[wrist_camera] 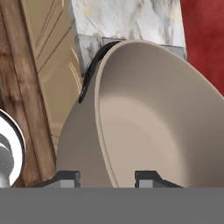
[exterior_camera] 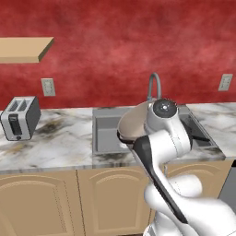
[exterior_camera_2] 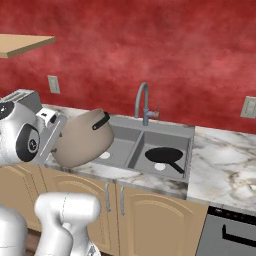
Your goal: Move the pot and pan from the stove into the sink.
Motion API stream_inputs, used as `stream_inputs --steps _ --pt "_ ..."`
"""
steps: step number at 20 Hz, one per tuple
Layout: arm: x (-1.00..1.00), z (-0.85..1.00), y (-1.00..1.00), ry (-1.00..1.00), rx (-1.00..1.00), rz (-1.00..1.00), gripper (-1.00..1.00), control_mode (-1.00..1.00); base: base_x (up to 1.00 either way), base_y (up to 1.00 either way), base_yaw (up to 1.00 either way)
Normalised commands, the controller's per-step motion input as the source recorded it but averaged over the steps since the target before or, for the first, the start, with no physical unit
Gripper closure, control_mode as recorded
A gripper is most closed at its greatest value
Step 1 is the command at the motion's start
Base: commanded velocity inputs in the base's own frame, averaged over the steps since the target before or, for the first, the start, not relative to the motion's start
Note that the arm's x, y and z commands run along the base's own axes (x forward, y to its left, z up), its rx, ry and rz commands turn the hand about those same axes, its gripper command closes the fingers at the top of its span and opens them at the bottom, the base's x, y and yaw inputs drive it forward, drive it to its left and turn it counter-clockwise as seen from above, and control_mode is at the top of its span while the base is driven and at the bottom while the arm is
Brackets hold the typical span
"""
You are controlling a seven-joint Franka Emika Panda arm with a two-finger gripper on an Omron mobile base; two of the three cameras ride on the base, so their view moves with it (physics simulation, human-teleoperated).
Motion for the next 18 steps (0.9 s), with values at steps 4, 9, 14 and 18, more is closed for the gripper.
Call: stream_inputs --steps 4,9,14,18 --pt "0.54 -0.08 0.3 0.0 0.0 -0.06 1.0 -1.0 0.0 0.0 0.0" --pt "0.61 -0.12 0.3 0.0 0.0 -0.05 1.0 -1.0 0.0 0.0 0.0" --pt "0.59 -0.16 0.14 0.01 0.08 -0.02 1.0 -1.0 0.0 0.0 0.0" --pt "0.58 -0.14 0.06 0.02 0.11 0.0 1.0 -1.0 0.0 0.0 0.0"
